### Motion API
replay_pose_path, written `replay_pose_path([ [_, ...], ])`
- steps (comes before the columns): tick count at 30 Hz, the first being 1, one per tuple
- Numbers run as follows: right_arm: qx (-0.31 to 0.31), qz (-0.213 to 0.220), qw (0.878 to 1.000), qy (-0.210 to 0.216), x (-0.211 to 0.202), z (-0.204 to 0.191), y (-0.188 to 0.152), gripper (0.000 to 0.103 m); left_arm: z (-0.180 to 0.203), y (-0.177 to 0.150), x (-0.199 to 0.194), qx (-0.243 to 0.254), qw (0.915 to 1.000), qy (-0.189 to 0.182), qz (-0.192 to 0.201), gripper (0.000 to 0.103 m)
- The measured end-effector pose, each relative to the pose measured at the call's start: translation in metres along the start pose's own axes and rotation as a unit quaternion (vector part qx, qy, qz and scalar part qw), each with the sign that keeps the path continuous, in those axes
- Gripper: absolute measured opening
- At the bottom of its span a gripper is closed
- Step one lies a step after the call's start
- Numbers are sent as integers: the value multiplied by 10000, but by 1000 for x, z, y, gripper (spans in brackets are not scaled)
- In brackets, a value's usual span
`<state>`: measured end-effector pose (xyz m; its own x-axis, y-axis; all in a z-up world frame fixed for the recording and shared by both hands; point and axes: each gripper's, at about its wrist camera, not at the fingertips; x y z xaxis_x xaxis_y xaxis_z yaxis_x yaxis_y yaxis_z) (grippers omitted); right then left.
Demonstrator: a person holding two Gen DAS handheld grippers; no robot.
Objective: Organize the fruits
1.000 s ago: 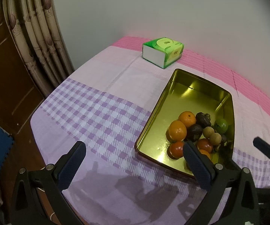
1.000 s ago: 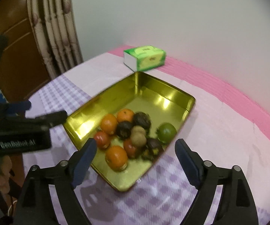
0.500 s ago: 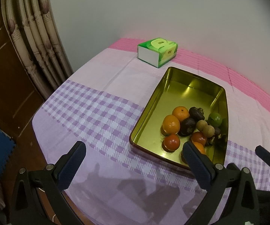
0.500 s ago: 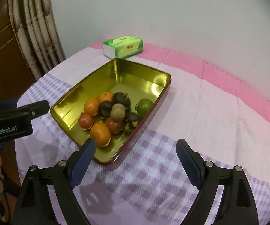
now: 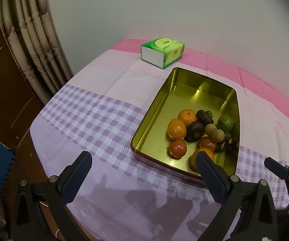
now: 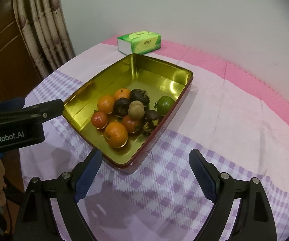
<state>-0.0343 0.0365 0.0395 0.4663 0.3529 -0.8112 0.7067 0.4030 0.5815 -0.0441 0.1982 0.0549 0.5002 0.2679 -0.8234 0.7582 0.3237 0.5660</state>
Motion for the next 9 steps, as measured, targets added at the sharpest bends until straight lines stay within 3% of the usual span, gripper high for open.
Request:
replay_pose_path([
  [9, 33, -78, 10000, 38, 4, 0, -1, 89, 2, -1, -2, -13, 9999, -105, 1, 103],
])
Point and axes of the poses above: each gripper's, at about its wrist camera, not at the fingertips, and x roughly the way its jaws point, z to its right, y to its top
